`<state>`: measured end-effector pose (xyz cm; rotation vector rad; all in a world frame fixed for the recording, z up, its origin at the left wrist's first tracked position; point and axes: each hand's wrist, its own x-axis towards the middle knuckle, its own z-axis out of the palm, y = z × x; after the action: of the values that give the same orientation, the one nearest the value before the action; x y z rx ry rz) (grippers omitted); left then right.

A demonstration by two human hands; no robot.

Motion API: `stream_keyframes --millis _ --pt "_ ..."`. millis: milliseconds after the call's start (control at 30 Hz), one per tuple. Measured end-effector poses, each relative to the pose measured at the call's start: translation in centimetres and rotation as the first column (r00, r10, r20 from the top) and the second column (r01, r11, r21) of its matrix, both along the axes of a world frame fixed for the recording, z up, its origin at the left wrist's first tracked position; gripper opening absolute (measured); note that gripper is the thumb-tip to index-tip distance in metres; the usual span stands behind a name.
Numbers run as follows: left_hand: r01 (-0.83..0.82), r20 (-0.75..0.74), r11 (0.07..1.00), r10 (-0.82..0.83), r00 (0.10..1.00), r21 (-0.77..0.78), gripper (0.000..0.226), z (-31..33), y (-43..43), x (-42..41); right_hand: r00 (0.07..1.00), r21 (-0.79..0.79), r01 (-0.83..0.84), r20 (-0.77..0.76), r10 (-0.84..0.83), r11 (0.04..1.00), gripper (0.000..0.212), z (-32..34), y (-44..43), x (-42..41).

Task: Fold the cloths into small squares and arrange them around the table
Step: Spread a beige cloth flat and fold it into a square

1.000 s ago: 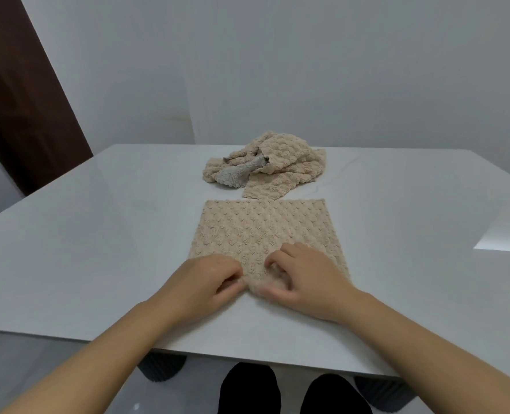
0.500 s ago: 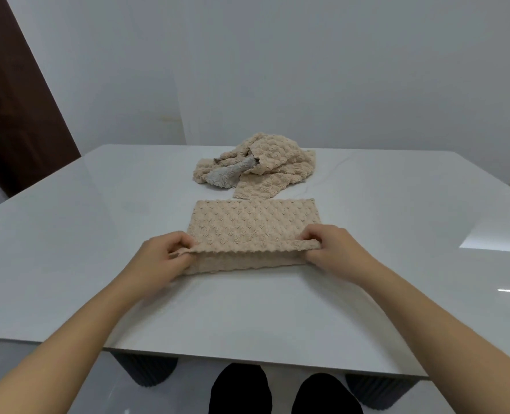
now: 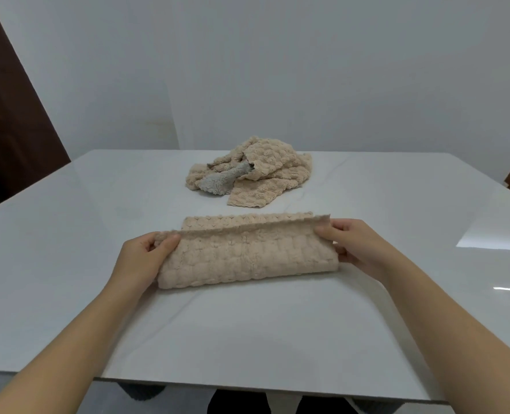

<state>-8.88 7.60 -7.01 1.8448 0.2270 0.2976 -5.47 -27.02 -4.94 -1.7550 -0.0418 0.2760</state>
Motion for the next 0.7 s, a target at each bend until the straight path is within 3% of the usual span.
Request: stream_keyframes --millis 100,300,467,600,700 --pt "-0.008 -0.006 1.0 0.008 1.0 0.016 0.033 0.1 -0.1 1.8 0.994 -0.042 0.099 0.047 -0.097 0.994 0.022 -0.2 0.4 1.9" --pt "-0.096 -0.019 0.941 0.108 0.994 0.325 0.041 0.0 -1.2 6.9 0.929 -0.264 0.355 0.206 -0.307 0.897 0.028 -0.9 3.0 5.9" --pt "-0.127 -0.019 0.83 0.163 0.986 0.543 0.047 -0.9 -1.7 10.0 0.918 -0.507 0.39 0.276 -0.285 0.769 0.02 -2.0 4.0 7.3" --pt "-0.167 -0.002 0.701 0.234 0.972 0.693 0.043 -1.9 -2.1 10.7 0.885 -0.545 0.459 0.352 -0.306 0.701 0.018 -3.2 4.4 7.8" --pt "-0.174 0.015 0.662 0.238 0.971 0.729 0.039 -2.3 -2.2 10.7 0.854 -0.552 0.512 0.414 -0.316 0.659 0.03 -3.7 4.5 7.9"
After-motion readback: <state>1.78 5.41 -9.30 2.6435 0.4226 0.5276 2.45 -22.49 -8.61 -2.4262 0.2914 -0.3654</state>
